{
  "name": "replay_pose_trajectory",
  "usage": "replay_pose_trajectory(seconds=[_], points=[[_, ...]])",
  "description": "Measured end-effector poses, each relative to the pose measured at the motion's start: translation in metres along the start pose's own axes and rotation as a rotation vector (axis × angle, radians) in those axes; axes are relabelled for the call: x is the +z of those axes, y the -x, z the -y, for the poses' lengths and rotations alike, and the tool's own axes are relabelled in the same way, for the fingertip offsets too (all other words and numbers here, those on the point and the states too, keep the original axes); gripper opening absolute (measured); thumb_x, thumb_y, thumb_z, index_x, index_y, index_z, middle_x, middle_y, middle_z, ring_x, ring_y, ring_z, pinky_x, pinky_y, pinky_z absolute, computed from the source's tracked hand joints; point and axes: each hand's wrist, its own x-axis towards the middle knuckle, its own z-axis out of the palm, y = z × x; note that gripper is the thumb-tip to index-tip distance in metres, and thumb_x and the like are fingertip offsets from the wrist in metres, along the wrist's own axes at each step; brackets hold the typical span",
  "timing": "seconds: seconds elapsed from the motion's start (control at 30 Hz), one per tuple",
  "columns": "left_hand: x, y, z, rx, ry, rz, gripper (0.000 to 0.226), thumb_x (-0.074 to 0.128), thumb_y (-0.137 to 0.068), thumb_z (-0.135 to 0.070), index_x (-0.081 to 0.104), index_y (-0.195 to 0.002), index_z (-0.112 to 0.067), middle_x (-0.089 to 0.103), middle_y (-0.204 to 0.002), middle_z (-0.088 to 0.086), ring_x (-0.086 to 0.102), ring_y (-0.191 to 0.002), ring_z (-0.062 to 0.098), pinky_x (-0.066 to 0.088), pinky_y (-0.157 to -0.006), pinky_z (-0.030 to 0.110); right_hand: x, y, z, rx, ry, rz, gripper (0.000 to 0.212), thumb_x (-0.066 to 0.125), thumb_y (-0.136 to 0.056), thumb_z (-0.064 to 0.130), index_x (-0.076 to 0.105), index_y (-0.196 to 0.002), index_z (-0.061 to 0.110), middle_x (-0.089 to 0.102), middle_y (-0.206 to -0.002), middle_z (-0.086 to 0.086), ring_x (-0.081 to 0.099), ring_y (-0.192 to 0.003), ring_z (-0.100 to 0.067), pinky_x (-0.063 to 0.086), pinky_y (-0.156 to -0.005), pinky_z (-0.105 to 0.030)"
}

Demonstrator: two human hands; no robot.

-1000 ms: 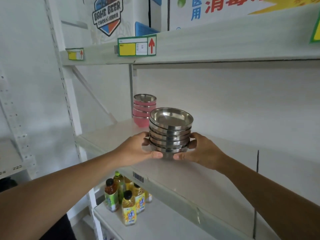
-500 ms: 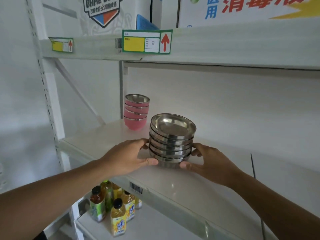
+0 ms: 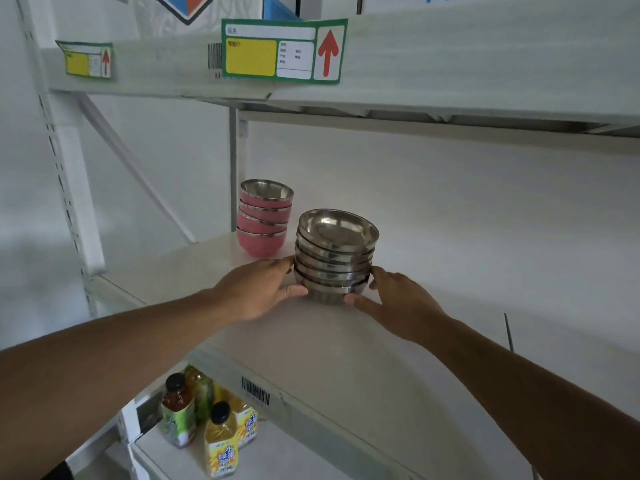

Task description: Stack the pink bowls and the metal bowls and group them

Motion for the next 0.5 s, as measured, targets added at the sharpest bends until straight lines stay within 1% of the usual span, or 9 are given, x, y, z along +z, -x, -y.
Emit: replay_pose_trajectory(seconds=[0.07, 0.13, 0.23, 0.3, 0.37, 0.43, 0.5], points=[[0.002, -0.017, 0.004, -0.014, 0.037, 0.034, 0.072, 0.052, -0.108, -0.063, 0.03, -0.17, -0.034, 0.05, -0.172, 0.005, 0.052, -0.152, 0.029, 0.048, -0.119, 0.051, 0.005, -0.014, -0.003, 0.023, -0.03, -0.001, 0.089, 0.046, -0.093, 0.087, 0.047, -0.154, 0.022, 0.069, -0.144, -0.005, 0.064, -0.13, -0.027, 0.055, -0.098, -0.044], [0.004, -0.031, 0.006, -0.022, 0.059, 0.061, 0.072, 0.052, -0.11, -0.058, 0.027, -0.172, -0.031, 0.048, -0.173, 0.005, 0.05, -0.154, 0.029, 0.046, -0.121, 0.051, 0.009, -0.024, -0.005, 0.044, -0.055, -0.012, 0.087, 0.046, -0.094, 0.087, 0.047, -0.154, 0.023, 0.069, -0.143, -0.006, 0.064, -0.129, -0.028, 0.056, -0.098, -0.046], [0.005, -0.048, 0.007, -0.049, 0.057, 0.091, 0.073, 0.051, -0.111, -0.055, 0.024, -0.173, -0.027, 0.046, -0.174, 0.005, 0.048, -0.155, 0.03, 0.045, -0.121, 0.051, 0.013, -0.037, -0.01, 0.058, -0.079, -0.023, 0.084, 0.047, -0.095, 0.085, 0.047, -0.153, 0.024, 0.069, -0.143, -0.006, 0.066, -0.128, -0.029, 0.055, -0.094, -0.044], [0.006, -0.056, 0.005, -0.072, 0.034, 0.103, 0.073, 0.051, -0.112, -0.055, 0.024, -0.174, -0.027, 0.046, -0.174, 0.008, 0.049, -0.154, 0.032, 0.046, -0.12, 0.05, 0.013, -0.045, -0.013, 0.065, -0.08, -0.016, 0.084, 0.047, -0.095, 0.085, 0.047, -0.153, 0.023, 0.069, -0.145, -0.007, 0.066, -0.129, -0.03, 0.055, -0.094, -0.045], [0.006, -0.062, 0.004, -0.089, -0.005, 0.108, 0.074, 0.051, -0.111, -0.057, 0.026, -0.173, -0.025, 0.046, -0.173, 0.012, 0.05, -0.153, 0.034, 0.047, -0.12, 0.049, 0.012, -0.05, -0.016, 0.063, -0.066, -0.01, 0.083, 0.047, -0.096, 0.084, 0.047, -0.153, 0.023, 0.068, -0.146, -0.008, 0.064, -0.131, -0.031, 0.056, -0.096, -0.046], [0.006, -0.065, 0.006, -0.111, -0.039, 0.102, 0.074, 0.05, -0.11, -0.06, 0.033, -0.17, -0.02, 0.05, -0.169, 0.016, 0.055, -0.148, 0.035, 0.05, -0.116, 0.048, 0.01, -0.054, -0.018, 0.056, -0.058, -0.008, 0.082, 0.047, -0.097, 0.082, 0.048, -0.153, 0.022, 0.067, -0.147, -0.009, 0.062, -0.134, -0.031, 0.056, -0.099, -0.048], [0.006, -0.063, 0.007, -0.122, -0.112, 0.092, 0.072, 0.047, -0.109, -0.065, 0.045, -0.161, -0.014, 0.061, -0.155, 0.017, 0.064, -0.135, 0.034, 0.056, -0.107, 0.047, 0.007, -0.052, -0.018, 0.048, -0.034, -0.016, 0.082, 0.046, -0.099, 0.081, 0.047, -0.155, 0.021, 0.065, -0.15, -0.009, 0.06, -0.137, -0.031, 0.056, -0.102, -0.05]])
